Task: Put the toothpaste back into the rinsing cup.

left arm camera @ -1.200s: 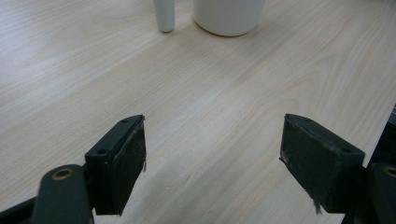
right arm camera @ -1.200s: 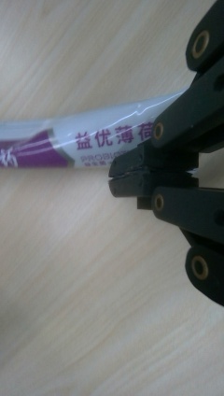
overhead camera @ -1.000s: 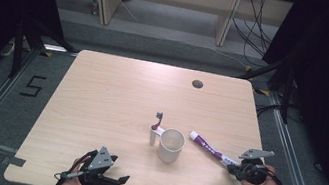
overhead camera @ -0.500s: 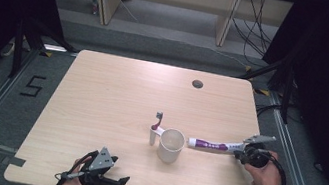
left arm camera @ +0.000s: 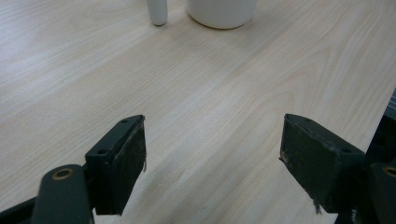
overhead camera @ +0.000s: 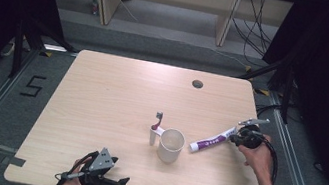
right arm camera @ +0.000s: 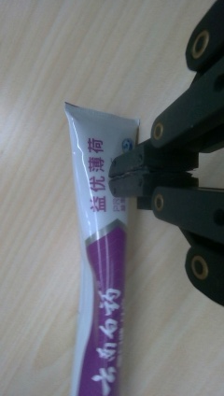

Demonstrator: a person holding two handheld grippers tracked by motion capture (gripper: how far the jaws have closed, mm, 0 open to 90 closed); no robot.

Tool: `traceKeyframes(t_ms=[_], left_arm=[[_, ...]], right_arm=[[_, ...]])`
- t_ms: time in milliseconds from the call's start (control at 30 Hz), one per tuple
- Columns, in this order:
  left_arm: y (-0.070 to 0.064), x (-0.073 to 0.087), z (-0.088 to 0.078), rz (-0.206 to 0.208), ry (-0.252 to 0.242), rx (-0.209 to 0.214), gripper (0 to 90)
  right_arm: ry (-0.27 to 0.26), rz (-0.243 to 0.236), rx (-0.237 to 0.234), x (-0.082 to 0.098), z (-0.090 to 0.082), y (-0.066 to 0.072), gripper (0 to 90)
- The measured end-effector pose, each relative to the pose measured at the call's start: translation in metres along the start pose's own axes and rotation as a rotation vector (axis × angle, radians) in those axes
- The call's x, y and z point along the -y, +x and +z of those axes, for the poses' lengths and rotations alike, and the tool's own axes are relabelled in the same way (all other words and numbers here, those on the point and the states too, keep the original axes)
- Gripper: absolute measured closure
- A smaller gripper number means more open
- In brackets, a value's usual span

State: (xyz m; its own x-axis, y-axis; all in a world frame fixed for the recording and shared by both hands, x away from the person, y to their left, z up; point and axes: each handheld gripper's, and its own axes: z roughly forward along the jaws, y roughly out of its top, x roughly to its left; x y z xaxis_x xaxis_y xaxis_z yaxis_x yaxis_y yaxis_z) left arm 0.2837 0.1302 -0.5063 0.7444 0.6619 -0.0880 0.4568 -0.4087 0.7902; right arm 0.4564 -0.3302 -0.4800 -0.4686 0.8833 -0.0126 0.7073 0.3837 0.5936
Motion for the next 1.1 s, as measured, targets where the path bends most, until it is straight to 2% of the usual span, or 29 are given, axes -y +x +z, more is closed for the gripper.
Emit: traceKeyframes(t_ms=[33,67,100,133,167,200,400,433,467,500,533,700,733,767,800,833,867,900,933,967,1067,1100], left_arm=[[0.000,0.000,0.000,-0.003,0.001,-0.001,22.2],[0.000,0.000,0.000,0.000,0.000,0.001,22.2],[0.000,0.000,0.000,0.003,0.000,0.001,22.3],[0.001,0.000,-0.001,0.016,0.011,-0.003,22.3],[0.001,0.000,-0.001,0.018,0.009,-0.004,22.2],[0.000,-0.001,-0.001,0.009,0.004,-0.004,22.2],[0.000,-0.001,-0.001,0.010,0.005,0.000,22.2],[0.000,0.000,-0.001,0.012,0.005,0.001,22.2],[0.000,0.000,-0.001,0.012,0.008,0.005,22.3],[0.000,0.000,-0.001,0.012,0.007,0.006,22.2],[0.000,0.000,-0.001,0.011,0.003,0.003,22.2],[-0.001,-0.001,-0.001,0.011,0.002,0.007,22.2],[0.000,-0.001,-0.001,0.010,0.001,0.004,22.3],[-0.001,-0.001,-0.001,0.009,0.008,-0.003,22.2],[-0.001,-0.001,-0.001,0.013,0.007,0.000,22.3],[-0.002,0.000,-0.001,0.014,0.007,-0.001,22.2],[-0.001,0.000,-0.001,0.014,0.006,0.003,22.2],[-0.001,-0.001,-0.001,0.013,0.007,-0.002,22.2],[-0.001,-0.001,-0.001,0.013,0.007,-0.003,22.2],[-0.001,-0.001,-0.001,0.011,0.008,0.006,22.2],[-0.001,-0.001,0.000,0.012,0.008,0.000,22.2],[-0.001,-0.001,0.000,0.014,0.010,0.004,22.2]], right_arm=[[0.019,-0.022,-0.004,-0.004,0.000,-0.002,89.0],[-0.014,-0.022,0.006,-0.005,0.005,-0.002,89.0],[0.030,0.005,-0.005,-0.009,0.003,0.000,89.0],[0.017,-0.034,0.000,-0.011,0.007,-0.003,89.0],[0.000,-0.006,-0.002,-0.013,0.010,-0.001,89.0],[0.022,-0.015,-0.004,-0.016,0.010,-0.001,89.0],[0.019,0.014,-0.002,-0.024,0.018,0.004,88.5],[-0.016,0.023,0.000,-0.025,0.023,0.006,88.2],[-0.010,-0.004,0.002,-0.026,0.023,0.005,87.9],[-0.002,0.007,-0.005,-0.028,0.023,0.008,87.7],[-0.006,-0.017,0.005,-0.029,0.024,0.007,87.5],[0.022,0.020,-0.012,-0.028,0.019,0.007,83.8],[0.022,0.023,-0.011,-0.028,0.017,0.006,82.3],[-0.016,0.016,-0.008,-0.026,0.019,0.005,79.5],[0.015,0.047,-0.022,-0.026,0.013,0.006,75.8],[0.002,0.076,-0.029,-0.026,0.011,0.008,72.5],[-0.022,0.077,-0.028,-0.025,0.011,0.008,68.6],[0.002,0.118,-0.050,-0.026,0.005,0.011,62.1],[-0.006,0.106,-0.086,-0.026,0.002,0.010,58.3],[-0.007,0.125,-0.095,-0.026,-0.001,0.013,56.2],[-0.002,0.152,-0.103,-0.027,-0.005,0.021,46.8],[-0.009,0.145,-0.095,-0.027,-0.004,0.023,44.4]])
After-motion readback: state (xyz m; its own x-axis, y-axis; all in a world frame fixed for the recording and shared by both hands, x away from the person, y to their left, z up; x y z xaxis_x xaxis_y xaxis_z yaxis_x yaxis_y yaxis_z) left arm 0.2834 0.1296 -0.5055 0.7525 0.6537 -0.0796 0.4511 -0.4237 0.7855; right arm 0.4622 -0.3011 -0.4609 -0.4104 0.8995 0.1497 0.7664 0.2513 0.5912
